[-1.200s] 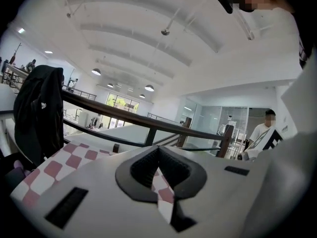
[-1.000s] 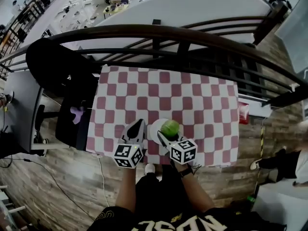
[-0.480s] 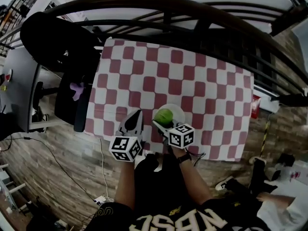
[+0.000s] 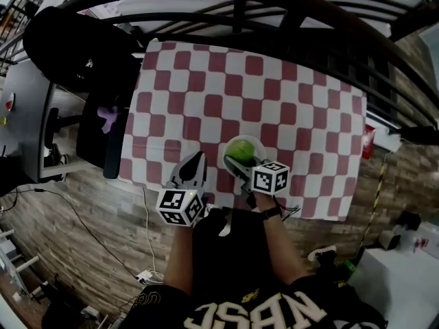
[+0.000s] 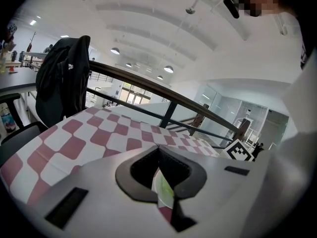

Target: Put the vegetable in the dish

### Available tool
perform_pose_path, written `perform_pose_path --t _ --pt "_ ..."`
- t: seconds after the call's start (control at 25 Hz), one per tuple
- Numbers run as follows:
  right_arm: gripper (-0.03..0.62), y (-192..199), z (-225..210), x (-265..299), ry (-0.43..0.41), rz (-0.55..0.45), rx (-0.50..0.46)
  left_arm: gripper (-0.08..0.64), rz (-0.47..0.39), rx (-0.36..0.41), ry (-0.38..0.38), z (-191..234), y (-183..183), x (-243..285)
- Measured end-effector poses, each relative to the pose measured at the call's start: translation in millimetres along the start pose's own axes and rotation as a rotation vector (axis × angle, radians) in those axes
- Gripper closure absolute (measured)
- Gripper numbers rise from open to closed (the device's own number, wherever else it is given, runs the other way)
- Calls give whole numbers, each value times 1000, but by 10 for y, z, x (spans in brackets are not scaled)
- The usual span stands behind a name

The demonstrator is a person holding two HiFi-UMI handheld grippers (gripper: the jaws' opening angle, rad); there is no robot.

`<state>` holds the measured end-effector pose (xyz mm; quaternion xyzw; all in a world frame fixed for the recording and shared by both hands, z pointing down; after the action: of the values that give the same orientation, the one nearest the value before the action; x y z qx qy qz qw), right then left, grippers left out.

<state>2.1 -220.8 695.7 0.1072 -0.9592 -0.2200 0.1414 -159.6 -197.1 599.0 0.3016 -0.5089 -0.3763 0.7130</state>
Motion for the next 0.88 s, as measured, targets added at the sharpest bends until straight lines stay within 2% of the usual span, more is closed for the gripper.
perform_pose_path --t 0.24,0.6,0.88 --pt "423 45 -35 -107 104 56 5 540 7 10 17 -51 11 -4" --pt "339 116 -115 -356 222 45 12 540 20 32 44 -160 48 13" --pt "302 104 -97 -517 318 86 -20 540 33 42 68 -251 84 8"
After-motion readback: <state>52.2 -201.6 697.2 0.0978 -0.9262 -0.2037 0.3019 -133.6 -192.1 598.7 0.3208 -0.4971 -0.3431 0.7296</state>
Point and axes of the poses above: the fingertips, and each gripper's own axes: x forward along the fingers, z to its left, y out of its underside, the point moved 7 cm from there along -x, backward along the fingers, and after that the axes turned 12 degrees about -y, right-handed, at the moved point
